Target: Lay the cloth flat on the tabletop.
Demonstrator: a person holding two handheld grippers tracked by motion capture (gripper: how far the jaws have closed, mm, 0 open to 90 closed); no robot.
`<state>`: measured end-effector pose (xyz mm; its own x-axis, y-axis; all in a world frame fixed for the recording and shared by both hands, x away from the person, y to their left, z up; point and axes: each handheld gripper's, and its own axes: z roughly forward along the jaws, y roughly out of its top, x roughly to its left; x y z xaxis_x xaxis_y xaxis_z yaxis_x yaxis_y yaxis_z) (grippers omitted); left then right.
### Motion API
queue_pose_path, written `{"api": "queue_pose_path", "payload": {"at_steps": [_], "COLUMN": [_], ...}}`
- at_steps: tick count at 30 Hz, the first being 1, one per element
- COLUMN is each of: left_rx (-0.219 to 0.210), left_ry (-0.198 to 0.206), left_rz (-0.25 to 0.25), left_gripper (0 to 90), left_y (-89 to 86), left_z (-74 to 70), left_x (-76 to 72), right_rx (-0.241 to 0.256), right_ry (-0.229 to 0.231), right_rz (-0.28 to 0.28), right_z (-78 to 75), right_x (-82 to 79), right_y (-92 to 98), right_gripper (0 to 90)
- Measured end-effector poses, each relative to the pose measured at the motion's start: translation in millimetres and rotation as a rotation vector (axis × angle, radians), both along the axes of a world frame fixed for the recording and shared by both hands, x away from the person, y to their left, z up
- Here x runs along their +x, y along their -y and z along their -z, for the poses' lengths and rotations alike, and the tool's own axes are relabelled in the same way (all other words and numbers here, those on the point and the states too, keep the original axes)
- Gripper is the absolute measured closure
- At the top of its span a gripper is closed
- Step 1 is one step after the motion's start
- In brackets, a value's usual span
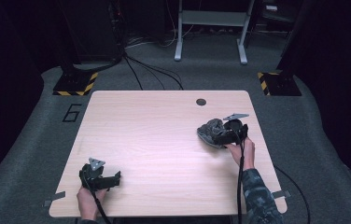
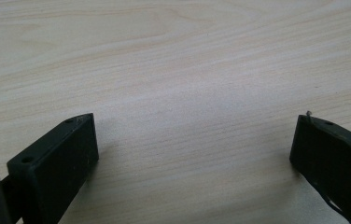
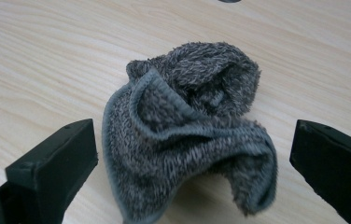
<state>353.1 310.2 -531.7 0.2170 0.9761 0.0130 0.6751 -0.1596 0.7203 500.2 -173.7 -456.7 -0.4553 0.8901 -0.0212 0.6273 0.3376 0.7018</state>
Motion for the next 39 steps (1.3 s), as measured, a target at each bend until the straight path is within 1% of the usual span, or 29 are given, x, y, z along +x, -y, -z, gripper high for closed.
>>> {"api": "queue_pose_path", "payload": {"at_steps": [5, 6, 7, 8, 9, 10, 12, 13, 14, 16, 18, 19, 20, 21, 22, 23, 24, 25, 26, 28, 29, 30, 31, 32, 33, 34, 37, 38, 39], "left_rx": [0.002, 0.002, 0.002, 0.002, 0.001, 0.001, 0.001, 0.001, 0.001, 0.000, 0.000, 0.000, 0.000, 0.000, 0.000, 0.000, 0.000, 0.000, 0.000, 0.000, 0.000, 0.000, 0.000, 0.000, 0.000, 0.000, 0.000, 0.000, 0.000], "left_ry": [0.000, 0.001, 0.001, 0.001, 0.001, 0.001, 0.001, 0.002, 0.002, 0.003, 0.003, 0.003, 0.001, 0.003, 0.003, 0.003, 0.003, 0.003, 0.003, 0.001, 0.002, 0.002, 0.002, 0.002, 0.002, 0.002, 0.003, 0.001, 0.001], "left_rz": [0.001, 0.001, 0.001, 0.001, 0.001, 0.001, 0.001, 0.001, 0.001, 0.001, 0.001, 0.000, -0.001, 0.000, 0.000, 0.000, 0.000, 0.000, 0.000, -0.001, -0.001, -0.001, 0.000, 0.000, 0.000, 0.000, -0.001, -0.001, -0.001], "left_gripper": [1.0, 1.2, 1.3, 1.3, 1.3, 1.3, 1.3, 1.5, 1.6, 1.7, 1.7, 1.7, 1.8, 1.8, 1.8, 1.8, 1.8, 1.8, 1.8, 1.8, 1.8, 1.8, 1.8, 1.8, 1.8, 1.8, 1.8, 1.8, 1.8], "left_y": [0.1, 0.1, 0.1, 0.1, 0.1, 0.2, 0.2, 0.2, 0.2, 0.4, 0.4, 0.4, 0.7, 0.5, 0.5, 0.5, 0.5, 0.5, 0.5, 0.6, 0.5, 0.5, 0.5, 0.5, 0.5, 0.5, 0.6, 0.6, 0.6], "left_z": [-0.1, -0.1, -0.1, -0.1, -0.1, -0.1, -0.1, -0.1, -0.1, -0.1, -0.1, -0.1, -0.2, -0.1, -0.1, -0.1, -0.1, -0.1, -0.1, -0.2, -0.1, -0.1, -0.1, -0.1, -0.1, -0.1, -0.1, -0.1, -0.2], "left_x": [-0.1, -0.2, -0.2, -0.2, -0.2, -0.2, -0.3, -0.4, -0.4, -0.4, -0.4, -0.5, -0.8, -0.6, -0.6, -0.7, -0.7, -0.7, -0.7, -0.8, -0.7, -0.7, -0.7, -0.7, -0.7, -0.7, -0.7, -0.8, -0.8], "right_rx": [-0.018, -0.024, -0.021, -0.021, -0.012, -0.012, -0.007, -0.002, -0.002, -0.014, -0.030, -0.030, -0.034, -0.029, -0.029, -0.013, -0.013, -0.016, -0.016, -0.010, 0.012, 0.012, 0.037, 0.037, 0.063, 0.063, 0.089, 0.100, 0.097], "right_ry": [-0.051, -0.086, -0.104, -0.104, -0.126, -0.126, -0.143, -0.143, -0.143, -0.149, -0.152, -0.152, -0.155, -0.153, -0.153, -0.148, -0.148, -0.132, -0.132, -0.123, -0.112, -0.112, -0.106, -0.106, -0.092, -0.092, -0.048, -0.024, -0.008], "right_rz": [0.007, 0.017, 0.017, 0.017, 0.022, 0.022, 0.020, 0.022, 0.022, 0.021, 0.017, 0.017, 0.011, 0.012, 0.012, 0.013, 0.013, 0.002, 0.002, -0.004, -0.003, -0.003, -0.004, -0.004, -0.007, -0.007, -0.028, -0.054, -0.071], "right_z": [12.6, 20.5, 24.1, 24.1, 29.6, 29.6, 33.0, 34.8, 34.8, 35.6, 37.7, 37.7, 40.7, 41.7, 41.7, 42.7, 42.7, 42.9, 42.9, 42.2, 41.5, 41.5, 39.2, 39.2, 34.4, 34.4, 22.9, 13.2, 8.6], "right_x": [13.4, 17.6, 19.3, 19.3, 21.9, 21.9, 23.3, 23.4, 23.4, 22.8, 22.2, 22.2, 21.6, 21.1, 21.1, 20.2, 20.2, 20.0, 20.0, 19.0, 17.9, 17.9, 16.7, 16.7, 13.8, 13.8, 8.3, 3.8, 1.7], "right_y": [-4.7, -5.1, -4.8, -4.8, -3.7, -3.7, -2.6, -2.2, -2.2, -3.7, -6.0, -6.0, -6.4, -6.2, -6.2, -5.1, -5.1, -3.7, -3.7, -3.3, -3.0, -3.0, -2.2, -2.2, -2.8, -2.8, -7.0, -11.7, -13.8], "right_gripper": [2.8, 4.9, 7.9, 7.9, 12.8, 12.8, 17.1, 23.5, 23.5, 32.2, 37.7, 37.7, 43.6, 46.6, 46.6, 52.9, 52.9, 59.4, 59.4, 64.5, 67.8, 67.8, 69.5, 69.5, 70.3, 70.3, 70.8, 70.9, 70.9]}}
